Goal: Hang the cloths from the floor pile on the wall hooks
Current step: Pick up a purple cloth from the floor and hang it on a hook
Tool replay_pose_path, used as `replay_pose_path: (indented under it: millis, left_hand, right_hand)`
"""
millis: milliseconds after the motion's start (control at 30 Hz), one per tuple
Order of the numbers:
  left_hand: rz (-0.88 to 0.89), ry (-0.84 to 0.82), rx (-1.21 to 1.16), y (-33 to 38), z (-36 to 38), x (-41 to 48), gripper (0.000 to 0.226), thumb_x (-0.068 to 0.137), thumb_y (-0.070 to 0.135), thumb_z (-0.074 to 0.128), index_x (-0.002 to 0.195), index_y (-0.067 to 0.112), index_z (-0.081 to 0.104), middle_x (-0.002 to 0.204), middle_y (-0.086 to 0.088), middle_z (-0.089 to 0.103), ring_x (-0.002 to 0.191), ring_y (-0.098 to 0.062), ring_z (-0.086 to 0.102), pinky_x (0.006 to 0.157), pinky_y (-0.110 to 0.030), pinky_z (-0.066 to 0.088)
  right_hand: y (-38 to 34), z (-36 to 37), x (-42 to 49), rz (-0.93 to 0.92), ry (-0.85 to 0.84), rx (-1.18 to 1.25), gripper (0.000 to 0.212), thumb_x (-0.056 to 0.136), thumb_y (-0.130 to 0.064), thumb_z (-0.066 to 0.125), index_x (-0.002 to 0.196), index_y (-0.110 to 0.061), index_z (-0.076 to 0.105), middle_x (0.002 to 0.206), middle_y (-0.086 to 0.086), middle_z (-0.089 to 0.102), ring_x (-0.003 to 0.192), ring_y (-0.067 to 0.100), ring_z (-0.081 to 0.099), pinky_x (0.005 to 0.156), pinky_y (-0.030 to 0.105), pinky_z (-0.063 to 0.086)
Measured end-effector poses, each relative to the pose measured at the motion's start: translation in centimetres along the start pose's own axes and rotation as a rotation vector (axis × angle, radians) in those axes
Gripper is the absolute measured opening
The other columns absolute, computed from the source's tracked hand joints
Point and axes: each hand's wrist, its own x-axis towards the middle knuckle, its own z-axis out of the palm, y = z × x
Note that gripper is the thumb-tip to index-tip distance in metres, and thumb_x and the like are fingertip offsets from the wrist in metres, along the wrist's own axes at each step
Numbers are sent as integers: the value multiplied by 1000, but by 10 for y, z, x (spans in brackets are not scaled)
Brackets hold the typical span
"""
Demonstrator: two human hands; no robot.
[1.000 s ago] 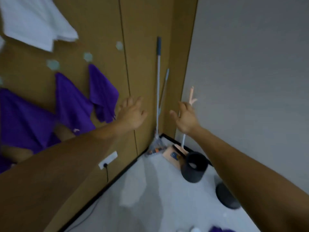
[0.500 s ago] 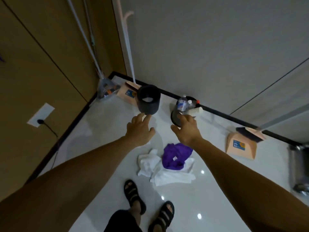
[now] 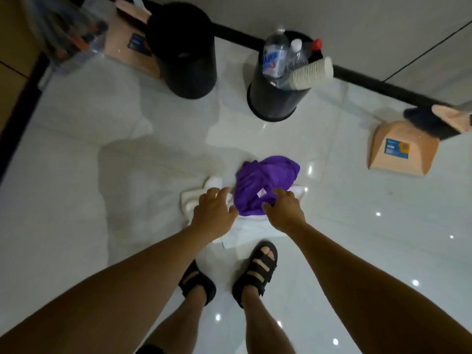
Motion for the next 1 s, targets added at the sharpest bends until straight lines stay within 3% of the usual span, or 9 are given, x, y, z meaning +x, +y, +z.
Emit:
replay_pose_path:
  millis: [300,367,500,633,733,800,867,933,1000]
  left_hand:
    - [31,3,-49,-61,155,137,57,94,40,51,144,20,34,148,-8,38,132,-30,38,103,-42,39]
    - [20,-3,-61,-73,169,143,58,93,40,52,144,18,33,148,-9,37,132,-30,37,101,-41,39]
    - [26,-28,-115,-76,163,132,69,87,40,61,145,20,29,147,-7,35,131,-29,37,95,-37,39]
    - [135,-126,-185,-36,111,91,90,78,46,70,149,30,17,151,-1,30,135,-22,35,105,-39,40]
    - [190,-142,-229,15,42,56,93,75,48,73,148,33,17,149,4,35,133,-17,39,102,-38,43]
    - [243,-71,-302,49,-16,29,67,78,42,71,135,31,39,125,6,56,113,-15,57,88,-33,52]
    - [341,106,-269,80,-77,-3,35,83,33,67,113,19,56,93,2,66,85,-17,65,72,-31,54]
    - [387,208,-205,104,-141,-35,22,88,29,58,104,14,57,88,-4,66,79,-22,64,70,-32,50]
    - [301,190,-271,126,-208,-65,19,92,29,51,107,18,53,96,-5,65,87,-24,64,77,-36,52]
  right_hand:
    - [121,127,178,178,11,-79,60,90,-25,56,142,-13,29,134,18,41,118,42,49,94,47,44]
    - [134,143,192,205,12,-72,50,93,-19,52,137,-8,34,127,21,50,112,40,54,92,44,46]
    - [119,138,181,171,108,34,13,95,-16,44,102,-11,55,98,12,64,79,26,56,71,32,44]
    - [67,88,118,44,171,277,10,84,-25,53,78,-18,56,67,-2,59,64,18,55,57,26,38]
    - [6,23,57,-133,181,413,11,76,-28,55,65,-26,56,56,-7,58,56,13,57,55,30,48]
    - [-35,-29,13,-225,215,514,10,70,-34,51,64,-30,58,59,-8,62,59,9,61,57,28,52]
    - [-74,-81,-35,-307,221,640,12,69,-34,52,63,-29,60,60,-9,64,60,7,61,58,25,51]
    - [-109,-132,-82,-394,206,778,20,76,-33,56,59,-23,62,59,-7,62,58,7,57,59,25,48]
    - [-140,-178,-124,-394,150,930,33,87,-40,54,67,-17,68,67,-3,64,66,9,58,61,23,48]
